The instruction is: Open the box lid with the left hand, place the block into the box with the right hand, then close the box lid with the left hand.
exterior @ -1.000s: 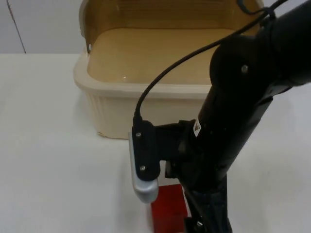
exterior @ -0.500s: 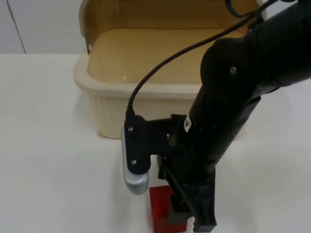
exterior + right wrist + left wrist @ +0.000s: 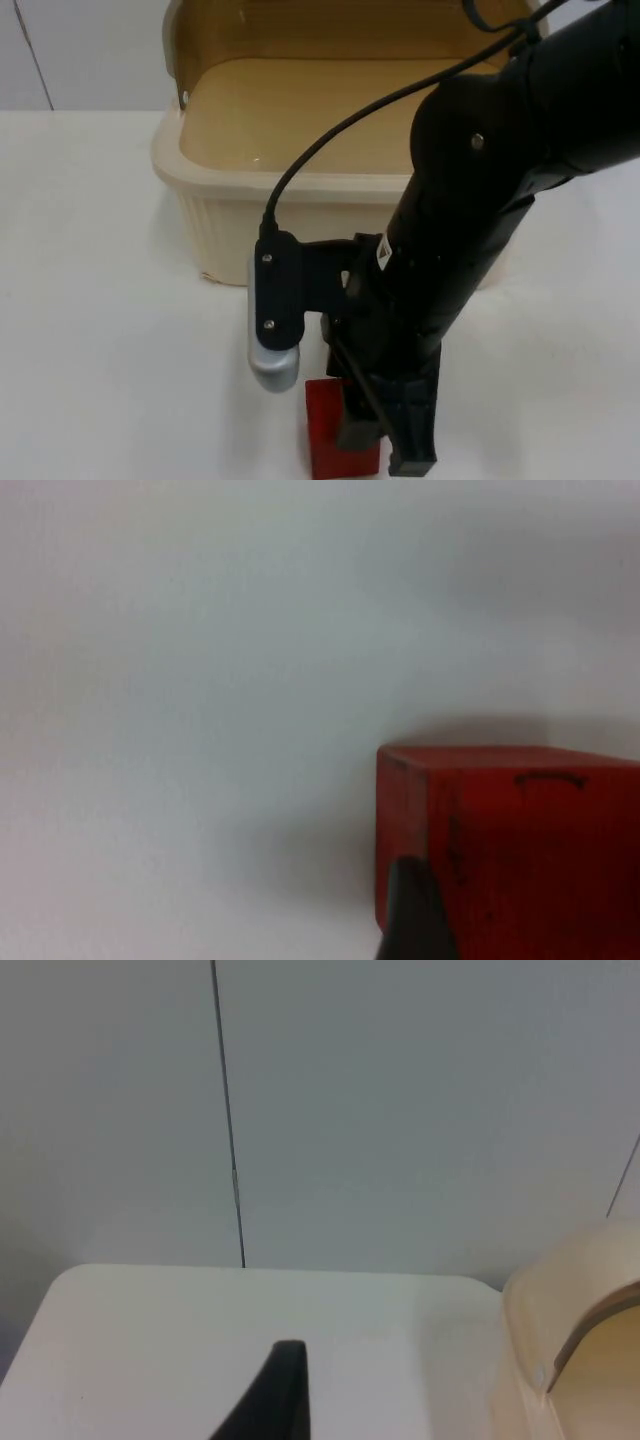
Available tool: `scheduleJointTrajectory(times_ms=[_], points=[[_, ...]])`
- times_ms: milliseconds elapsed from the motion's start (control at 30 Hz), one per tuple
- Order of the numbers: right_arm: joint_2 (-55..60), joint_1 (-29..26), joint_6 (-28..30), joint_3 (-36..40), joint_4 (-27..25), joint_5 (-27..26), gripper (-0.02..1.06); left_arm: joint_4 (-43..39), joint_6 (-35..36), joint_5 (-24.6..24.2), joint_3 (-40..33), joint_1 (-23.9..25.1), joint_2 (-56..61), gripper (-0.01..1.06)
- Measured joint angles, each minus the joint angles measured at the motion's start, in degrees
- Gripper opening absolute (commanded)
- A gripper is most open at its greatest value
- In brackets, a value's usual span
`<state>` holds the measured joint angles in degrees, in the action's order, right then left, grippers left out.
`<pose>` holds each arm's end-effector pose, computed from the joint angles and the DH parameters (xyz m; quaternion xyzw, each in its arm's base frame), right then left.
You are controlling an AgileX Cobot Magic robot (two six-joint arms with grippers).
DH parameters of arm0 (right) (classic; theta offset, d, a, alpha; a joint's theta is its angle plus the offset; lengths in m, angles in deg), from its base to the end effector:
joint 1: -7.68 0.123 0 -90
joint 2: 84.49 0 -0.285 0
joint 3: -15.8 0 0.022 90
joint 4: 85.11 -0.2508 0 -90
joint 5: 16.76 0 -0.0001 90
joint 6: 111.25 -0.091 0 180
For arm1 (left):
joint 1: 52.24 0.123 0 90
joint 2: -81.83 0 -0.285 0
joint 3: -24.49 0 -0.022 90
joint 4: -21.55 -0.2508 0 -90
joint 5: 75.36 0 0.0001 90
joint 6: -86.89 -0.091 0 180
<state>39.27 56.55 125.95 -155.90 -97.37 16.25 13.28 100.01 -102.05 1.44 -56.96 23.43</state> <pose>0.2443 0.2957 0.1211 -0.7389 0.6577 0.0598 0.1339 0.1817 -0.0091 0.3968 -0.0261 0.8079 -0.0275 0.5881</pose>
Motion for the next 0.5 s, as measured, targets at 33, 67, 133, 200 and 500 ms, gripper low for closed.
scheduleJointTrajectory(times_ms=[33,67,133,200,500], points=[[0.0,0.0,0.0,0.0,0.0,0.0,0.00,0.0,0.0,0.0,0.0,0.0,0.0,1.05],[0.0,0.0,-1.0,0.0,0.0,-0.1,0.00,0.0,0.0,0.0,0.0,0.0,0.0,1.05],[0.0,0.0,-2.7,0.0,0.0,-0.2,0.00,0.0,0.0,0.0,0.0,0.0,0.0,1.05],[0.0,0.0,-3.2,-0.1,0.0,-0.3,0.00,0.0,0.0,0.0,0.0,0.0,0.0,1.05],[0.0,0.0,-3.9,-0.1,0.0,-0.3,0.02,-0.9,0.0,0.0,0.0,0.0,0.0,1.05]])
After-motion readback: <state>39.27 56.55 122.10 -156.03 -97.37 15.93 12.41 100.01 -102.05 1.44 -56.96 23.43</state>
